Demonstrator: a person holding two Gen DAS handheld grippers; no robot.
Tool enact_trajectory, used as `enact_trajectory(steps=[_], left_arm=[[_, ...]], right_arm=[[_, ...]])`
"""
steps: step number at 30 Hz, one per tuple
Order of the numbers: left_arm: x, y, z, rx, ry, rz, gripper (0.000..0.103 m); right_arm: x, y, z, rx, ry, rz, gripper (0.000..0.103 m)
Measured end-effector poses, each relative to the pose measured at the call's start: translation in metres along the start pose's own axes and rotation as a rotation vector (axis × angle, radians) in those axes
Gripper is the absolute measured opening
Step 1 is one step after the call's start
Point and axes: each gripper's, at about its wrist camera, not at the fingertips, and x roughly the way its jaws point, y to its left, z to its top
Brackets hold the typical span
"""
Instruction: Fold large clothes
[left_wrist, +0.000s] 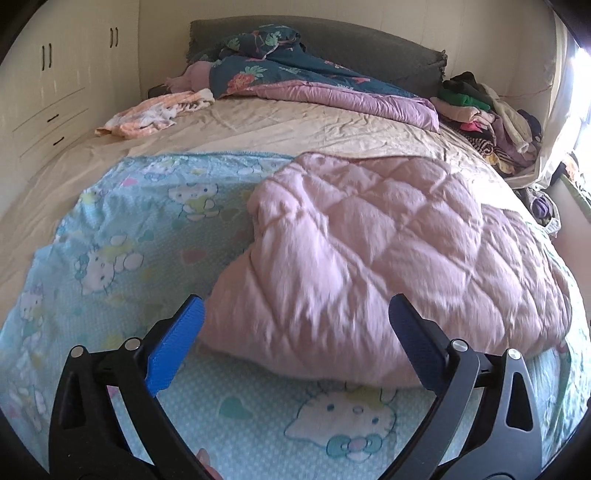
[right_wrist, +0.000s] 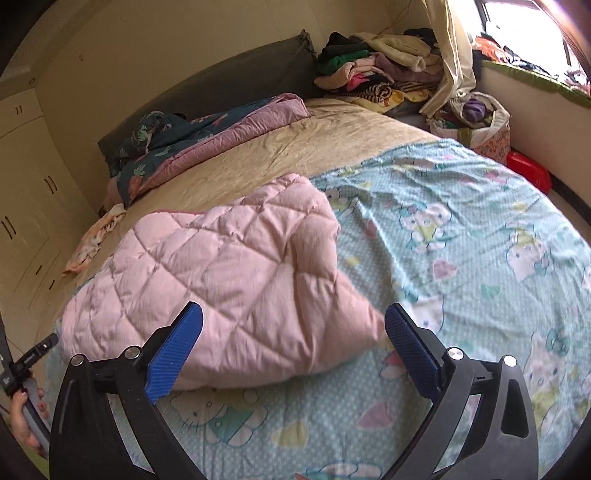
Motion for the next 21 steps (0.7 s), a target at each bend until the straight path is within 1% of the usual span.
enact_trajectory(steps=[8,12,15,18,19,21], left_arm=[[0.002,0.0,-0.026,-0.011,0.045,-0.002,0.093],[0.008,-0.001,-0.035,-0.04,0.073,-0.007,0.093],[0.013,-0.003,-0.04,-0.068,0.098,-0.028,0.093],[0.022,0.002,-0.044,-0.17,0.137,-0.117,0.093],[0.029,0.007,-0.045,-0.247,0.163,-0.184,0.093],[0.036,0.014,-0.046,-0.335,0.183,-0.229,0.093]], right_arm=[[0.005,-0.006,-0.019,0.069,0.033,-0.004,0.099],[0.013,-0.007,-0.026,0.092,0.054,-0.013,0.099],[0.021,-0.007,-0.028,0.113,0.073,-0.016,0.099],[0.03,-0.007,-0.029,0.139,0.095,-0.025,0.099],[0.033,-0.007,-0.029,0.148,0.104,-0.027,0.099],[0.04,-0.008,-0.03,0.169,0.123,-0.025,0.099]])
